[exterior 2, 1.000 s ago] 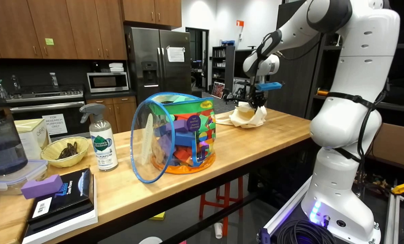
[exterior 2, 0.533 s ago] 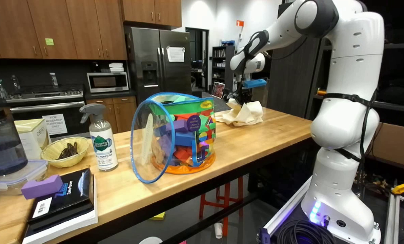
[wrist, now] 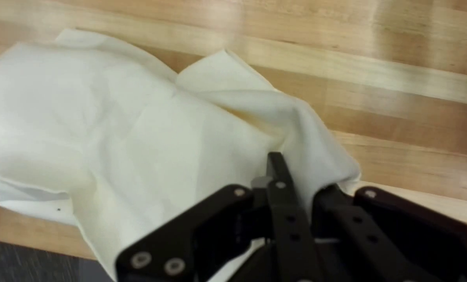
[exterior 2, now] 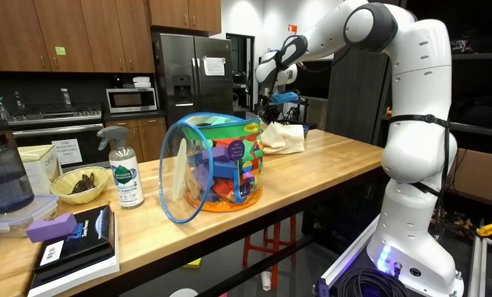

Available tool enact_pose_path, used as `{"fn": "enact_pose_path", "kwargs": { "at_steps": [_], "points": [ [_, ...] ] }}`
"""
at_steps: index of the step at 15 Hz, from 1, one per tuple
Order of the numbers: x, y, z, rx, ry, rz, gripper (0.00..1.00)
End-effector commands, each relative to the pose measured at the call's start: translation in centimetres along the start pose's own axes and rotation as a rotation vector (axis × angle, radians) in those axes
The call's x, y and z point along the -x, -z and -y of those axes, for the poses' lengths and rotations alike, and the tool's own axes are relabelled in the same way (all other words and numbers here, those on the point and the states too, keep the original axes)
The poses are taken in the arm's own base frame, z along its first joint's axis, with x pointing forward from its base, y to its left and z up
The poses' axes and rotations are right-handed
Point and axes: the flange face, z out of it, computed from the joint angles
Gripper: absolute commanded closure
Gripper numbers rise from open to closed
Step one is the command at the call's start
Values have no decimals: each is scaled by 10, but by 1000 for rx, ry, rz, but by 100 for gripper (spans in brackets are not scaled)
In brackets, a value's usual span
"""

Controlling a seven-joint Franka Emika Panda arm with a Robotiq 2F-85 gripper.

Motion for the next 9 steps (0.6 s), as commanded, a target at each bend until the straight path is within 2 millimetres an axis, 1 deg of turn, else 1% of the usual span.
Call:
{"fn": "enact_pose_path", "kwargs": {
  "at_steps": [1, 3, 5, 7, 9],
  "points": [
    [-23, 21, 46, 18, 94, -22, 99],
    [-28, 28, 75, 14, 141, -37, 99],
    [-27, 30, 101, 7, 171, -48, 99],
    [-20, 28, 116, 4, 183, -44, 99],
    [-12, 23, 122, 1, 174, -31, 99]
  ]
}}
